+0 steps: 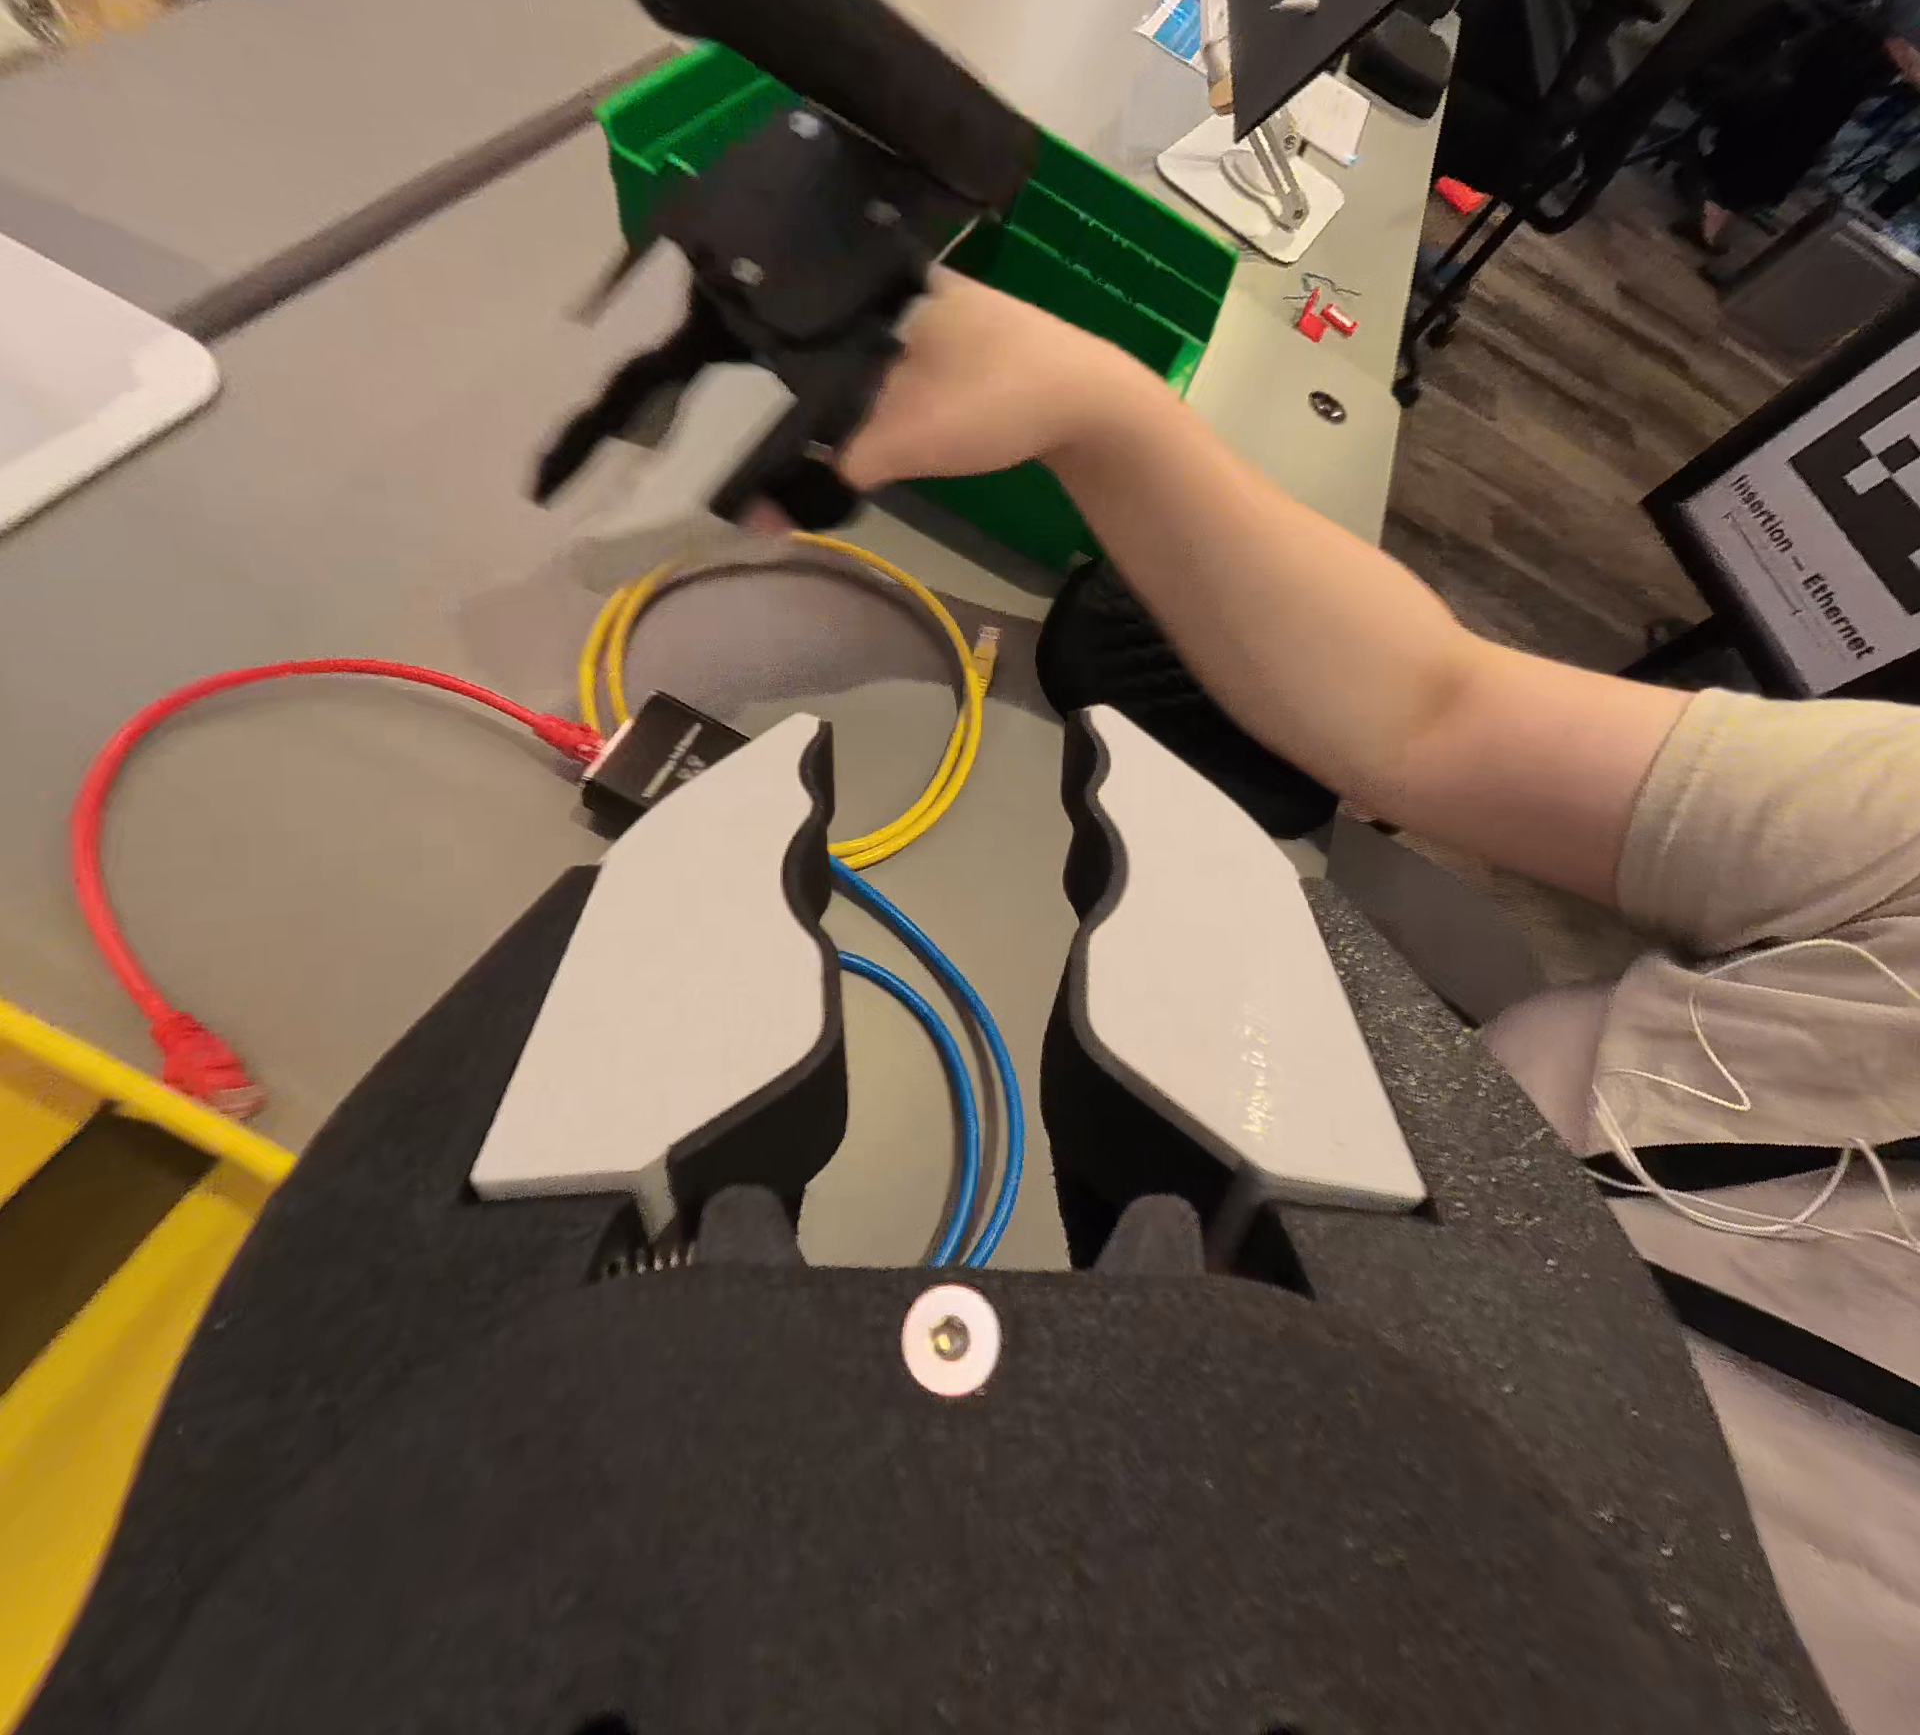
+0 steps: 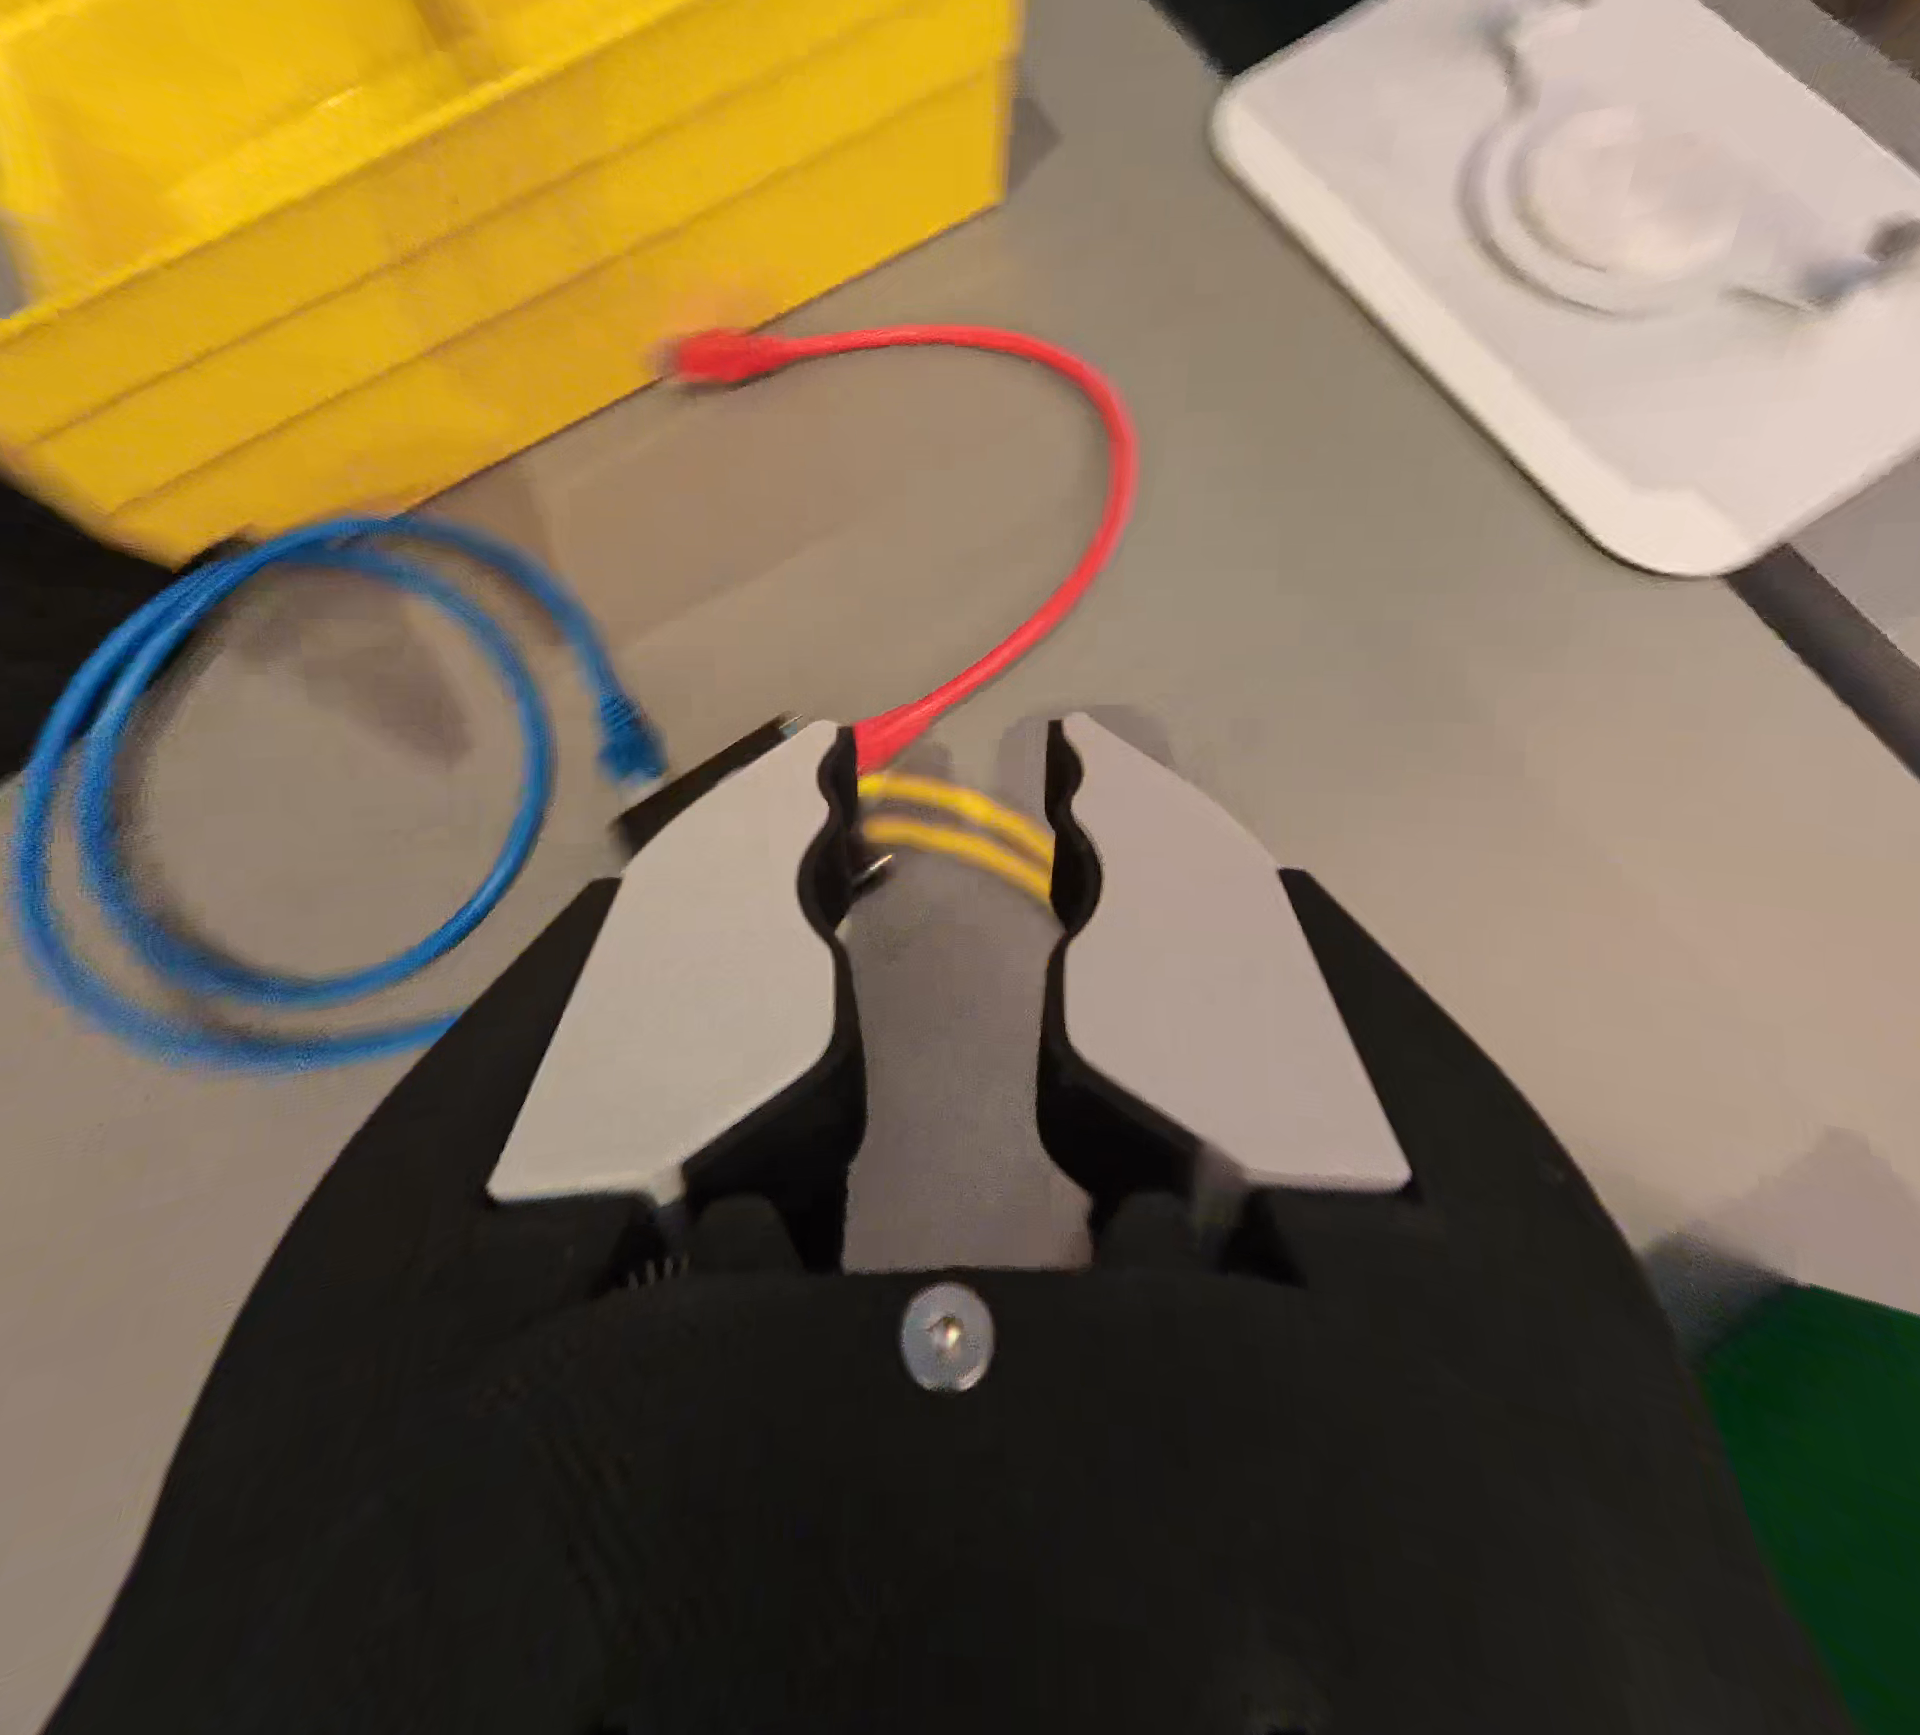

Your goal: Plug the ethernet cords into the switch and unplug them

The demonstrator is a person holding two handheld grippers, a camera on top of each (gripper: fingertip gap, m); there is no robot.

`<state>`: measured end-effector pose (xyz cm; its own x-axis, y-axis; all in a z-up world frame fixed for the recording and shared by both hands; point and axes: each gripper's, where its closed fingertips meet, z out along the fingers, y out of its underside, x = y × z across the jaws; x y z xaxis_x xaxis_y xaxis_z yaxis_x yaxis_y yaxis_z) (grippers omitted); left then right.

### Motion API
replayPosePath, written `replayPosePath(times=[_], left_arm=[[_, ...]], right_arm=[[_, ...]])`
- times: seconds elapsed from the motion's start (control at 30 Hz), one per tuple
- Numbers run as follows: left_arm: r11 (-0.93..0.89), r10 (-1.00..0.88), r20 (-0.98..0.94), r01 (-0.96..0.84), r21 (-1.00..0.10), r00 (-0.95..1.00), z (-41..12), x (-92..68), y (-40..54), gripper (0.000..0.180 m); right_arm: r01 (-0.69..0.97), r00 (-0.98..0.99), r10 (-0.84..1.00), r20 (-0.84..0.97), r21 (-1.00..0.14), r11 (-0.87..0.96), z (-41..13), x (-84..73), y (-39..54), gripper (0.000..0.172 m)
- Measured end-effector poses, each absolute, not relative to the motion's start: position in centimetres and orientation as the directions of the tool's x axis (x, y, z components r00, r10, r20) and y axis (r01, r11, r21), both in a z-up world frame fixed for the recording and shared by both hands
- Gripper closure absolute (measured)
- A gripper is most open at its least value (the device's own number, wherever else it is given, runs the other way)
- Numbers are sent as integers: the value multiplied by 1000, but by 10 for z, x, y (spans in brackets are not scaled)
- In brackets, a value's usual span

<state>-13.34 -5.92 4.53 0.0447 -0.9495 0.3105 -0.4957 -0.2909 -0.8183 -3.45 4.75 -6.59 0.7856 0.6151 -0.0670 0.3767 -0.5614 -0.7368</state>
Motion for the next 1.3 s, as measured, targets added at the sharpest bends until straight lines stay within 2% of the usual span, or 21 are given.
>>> replayPosePath(times=[0.1, 0.2, 0.27, 0.33, 0.4, 0.53, 0.63, 0.93, 1.03, 1.17, 1.3], left_arm=[[-218, -973, 226, -458, -862, 39, 81, -143, -56, 139], [-161, -984, 176, -382, -910, -4, 125, -149, -60, 139], [-133, -987, 155, -344, -929, -39, 148, -150, -66, 139], [-104, -988, 134, -315, -943, -75, 164, -149, -72, 138], [-84, -987, 119, -288, -954, -104, 173, -147, -78, 138], [-93, -977, 131, -216, -972, -168, 174, -149, -85, 139], [-128, -972, 163, -200, -971, -167, 167, -152, -75, 141], [-135, -960, 186, -237, -962, -210, 156, -155, -68, 142], [-96, -954, 174, -300, -949, -245, 143, -151, -74, 141], [-83, -955, 181, -376, -923, -234, 127, -146, -69, 135], [-95, -942, 196, -346, -934, -271, 134, -150, -73, 135]], right_arm=[[549, 606, 791, -85, -675, -493, -71, -64, -28, 134], [711, 463, 886, -16, -591, -382, -110, -66, -87, 135], [755, 486, 874, 24, -515, -406, -139, -54, -99, 141], [750, 524, 852, -10, -468, -467, -159, -50, -105, 145], [727, 552, 833, -31, -473, -499, -158, -53, -104, 155], [823, 486, 874, 3, -338, -456, -160, -50, -111, 160], [865, 444, 892, -81, -222, -450, -144, -50, -123, 160], [881, 393, 831, -393, -98, -463, -28, -49, -133, 162], [877, 340, 798, -497, -139, -460, 11, -61, -138, 162], [749, 236, 807, -542, -428, -506, 64, -82, -120, 165], [609, 191, 849, -493, -618, -496, 83, -78, -112, 165]])
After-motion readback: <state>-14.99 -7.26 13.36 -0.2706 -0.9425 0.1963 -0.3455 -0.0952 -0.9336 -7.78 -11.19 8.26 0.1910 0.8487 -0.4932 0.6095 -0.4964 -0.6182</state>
